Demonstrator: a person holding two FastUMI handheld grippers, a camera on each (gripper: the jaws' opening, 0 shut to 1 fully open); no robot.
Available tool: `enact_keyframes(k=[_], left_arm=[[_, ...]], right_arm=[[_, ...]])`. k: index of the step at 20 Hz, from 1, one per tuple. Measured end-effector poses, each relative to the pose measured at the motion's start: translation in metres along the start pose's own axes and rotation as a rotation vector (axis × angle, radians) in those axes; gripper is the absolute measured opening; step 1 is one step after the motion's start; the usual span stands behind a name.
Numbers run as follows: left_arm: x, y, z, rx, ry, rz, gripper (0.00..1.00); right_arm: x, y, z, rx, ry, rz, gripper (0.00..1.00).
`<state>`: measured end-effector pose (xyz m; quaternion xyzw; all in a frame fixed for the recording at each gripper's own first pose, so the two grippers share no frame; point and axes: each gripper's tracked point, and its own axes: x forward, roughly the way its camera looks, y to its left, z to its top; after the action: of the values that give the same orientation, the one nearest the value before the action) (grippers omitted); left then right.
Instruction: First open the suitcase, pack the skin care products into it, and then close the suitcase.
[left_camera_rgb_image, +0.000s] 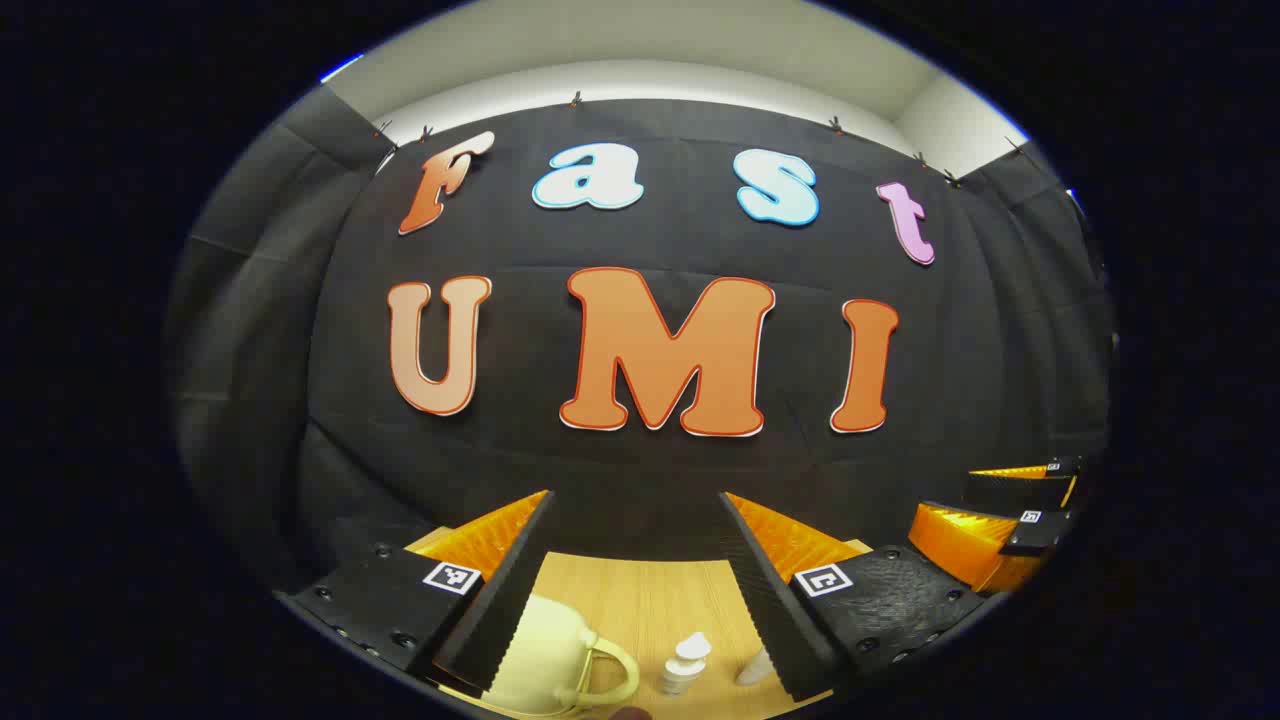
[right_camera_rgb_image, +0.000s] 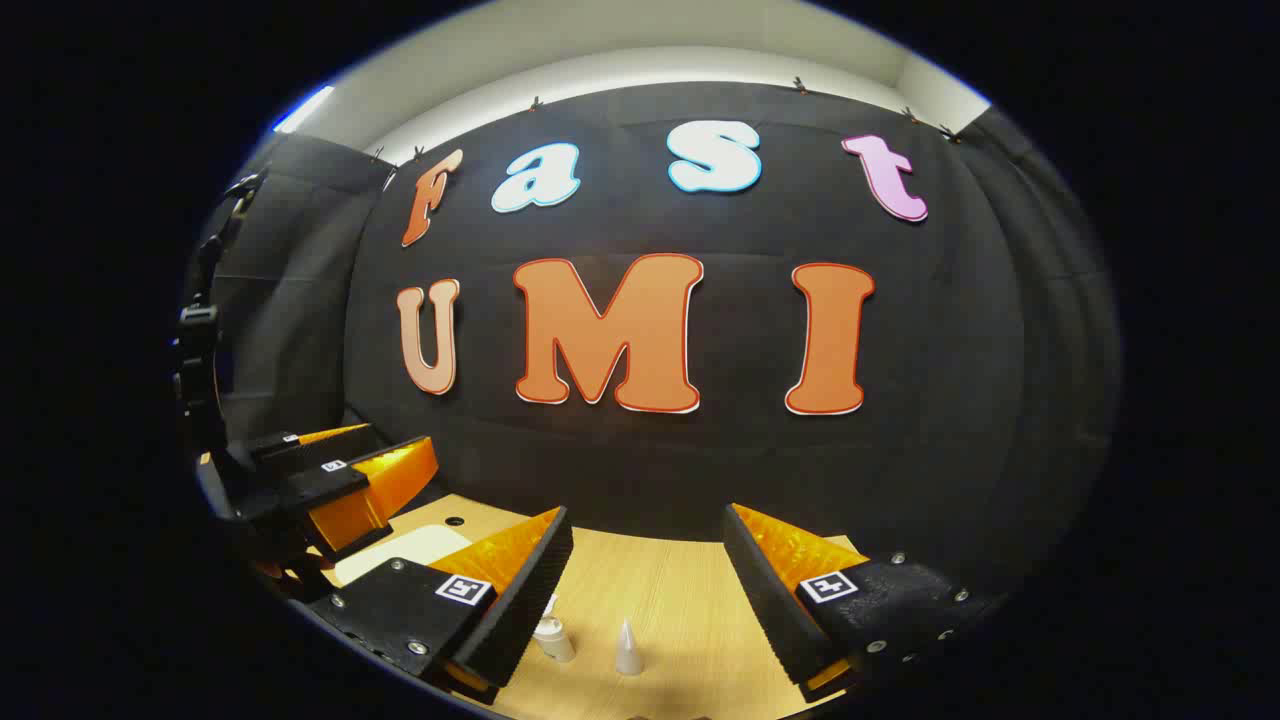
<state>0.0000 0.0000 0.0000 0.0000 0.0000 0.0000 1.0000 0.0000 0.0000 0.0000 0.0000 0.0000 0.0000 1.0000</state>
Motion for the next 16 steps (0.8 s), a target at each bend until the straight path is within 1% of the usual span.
enact_keyframes(k=[2, 3, 4, 5, 6, 7, 8, 9, 10, 11, 12, 14, 16], left_arm=[[0.014, -0.006, 0.013, 0.010, -0.018, 0.000, 0.96], [0.021, -0.010, 0.017, 0.032, -0.021, 0.002, 0.98], [0.023, -0.013, 0.020, 0.053, -0.034, 0.002, 0.96], [0.021, -0.014, 0.021, 0.069, -0.046, -0.001, 0.96], [0.022, -0.018, 0.021, 0.080, -0.050, -0.007, 0.96], [0.023, -0.021, 0.019, 0.089, -0.048, -0.006, 0.96], [0.023, -0.023, 0.018, 0.097, -0.043, -0.007, 0.98], [0.025, -0.027, 0.015, 0.101, -0.042, -0.008, 0.96], [0.026, -0.030, 0.015, 0.097, -0.042, -0.011, 0.96], [0.026, -0.032, 0.014, 0.085, -0.045, -0.014, 0.96], [0.025, -0.031, 0.015, 0.076, -0.049, -0.007, 0.96], [0.019, -0.029, 0.021, 0.070, -0.075, 0.005, 0.96], [0.013, -0.028, 0.021, 0.097, -0.085, 0.024, 0.96]], right_arm=[[0.007, -0.010, 0.009, -0.012, -0.044, -0.012, 0.96], [0.007, -0.008, 0.007, 0.001, -0.043, -0.006, 0.96], [0.008, -0.008, 0.005, 0.017, -0.038, 0.001, 0.96], [0.009, -0.008, 0.001, 0.021, -0.030, 0.009, 0.96], [0.011, -0.010, -0.005, 0.018, -0.017, 0.008, 1.00], [0.010, -0.012, -0.009, 0.018, -0.006, 0.014, 0.96], [0.009, -0.013, -0.012, 0.024, -0.005, 0.013, 0.96], [0.008, -0.015, -0.015, 0.038, 0.002, 0.014, 0.96], [0.006, -0.013, -0.020, 0.053, 0.017, 0.020, 0.96], [0.006, -0.014, -0.025, 0.060, 0.029, 0.026, 1.00], [0.006, -0.010, -0.027, 0.052, 0.036, 0.045, 0.96], [0.003, -0.012, -0.020, 0.035, 0.007, 0.054, 0.96], [0.005, -0.006, -0.022, 0.037, 0.002, 0.080, 0.96]])
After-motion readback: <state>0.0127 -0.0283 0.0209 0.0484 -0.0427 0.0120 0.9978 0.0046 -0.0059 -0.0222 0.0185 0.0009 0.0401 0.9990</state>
